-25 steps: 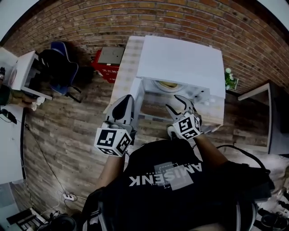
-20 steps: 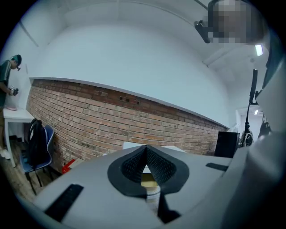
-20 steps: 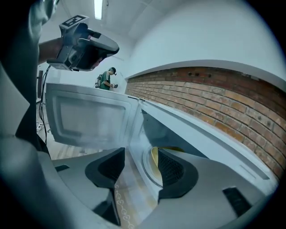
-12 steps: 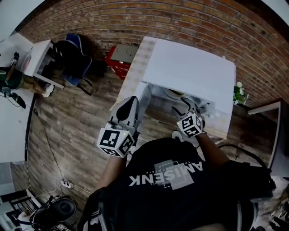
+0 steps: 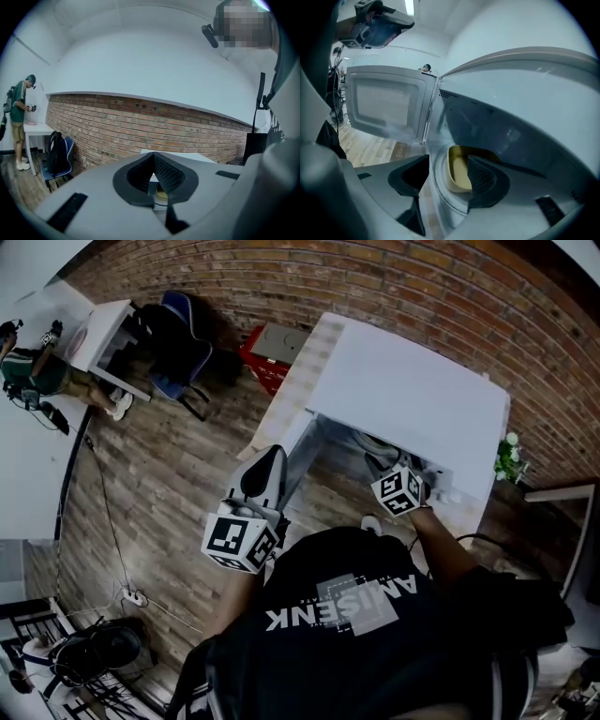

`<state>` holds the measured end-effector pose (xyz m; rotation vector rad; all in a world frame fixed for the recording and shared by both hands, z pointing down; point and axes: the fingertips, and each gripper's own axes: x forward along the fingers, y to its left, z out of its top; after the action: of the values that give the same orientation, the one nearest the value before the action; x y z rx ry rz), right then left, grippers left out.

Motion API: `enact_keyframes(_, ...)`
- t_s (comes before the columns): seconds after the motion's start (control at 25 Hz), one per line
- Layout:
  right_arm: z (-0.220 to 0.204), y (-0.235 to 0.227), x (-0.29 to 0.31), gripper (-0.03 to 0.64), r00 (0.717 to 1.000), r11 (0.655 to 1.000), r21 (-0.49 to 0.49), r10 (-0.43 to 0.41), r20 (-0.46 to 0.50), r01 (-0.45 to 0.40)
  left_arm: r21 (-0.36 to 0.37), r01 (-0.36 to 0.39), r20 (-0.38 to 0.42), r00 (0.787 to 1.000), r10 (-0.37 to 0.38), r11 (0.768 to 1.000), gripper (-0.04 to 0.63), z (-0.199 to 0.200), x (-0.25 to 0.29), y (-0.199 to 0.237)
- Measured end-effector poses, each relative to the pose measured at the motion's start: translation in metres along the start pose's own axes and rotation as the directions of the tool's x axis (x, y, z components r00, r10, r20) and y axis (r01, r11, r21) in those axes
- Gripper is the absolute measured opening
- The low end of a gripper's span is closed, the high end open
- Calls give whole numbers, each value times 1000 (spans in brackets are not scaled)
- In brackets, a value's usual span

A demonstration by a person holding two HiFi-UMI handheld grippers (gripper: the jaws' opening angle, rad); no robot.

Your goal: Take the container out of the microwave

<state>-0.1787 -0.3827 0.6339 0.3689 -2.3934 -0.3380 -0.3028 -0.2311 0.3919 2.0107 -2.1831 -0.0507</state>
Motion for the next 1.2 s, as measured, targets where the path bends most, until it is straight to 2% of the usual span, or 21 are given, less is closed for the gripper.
enact_keyframes(0.24, -4, -2, 18, 250, 1000, 998, -65, -15, -16, 14, -4, -70, 1, 998, 70, 998, 8, -1, -13, 6)
enact_keyframes(0.56, -13, -2, 38, 250, 997, 995, -90, -55, -48, 51, 8, -135, 25, 991, 135, 991, 8, 2, -30, 8)
enact_keyframes(1.0, -11, -16, 60, 250, 985, 982, -112, -158, -70, 150, 13, -157, 25, 987, 157, 987, 8, -1, -43, 4)
enact_keyframes(1.2, -21, -20, 70, 250, 973, 974, -130, -202, -113, 187, 9, -164, 33, 986, 163, 986, 8, 0, -46, 7)
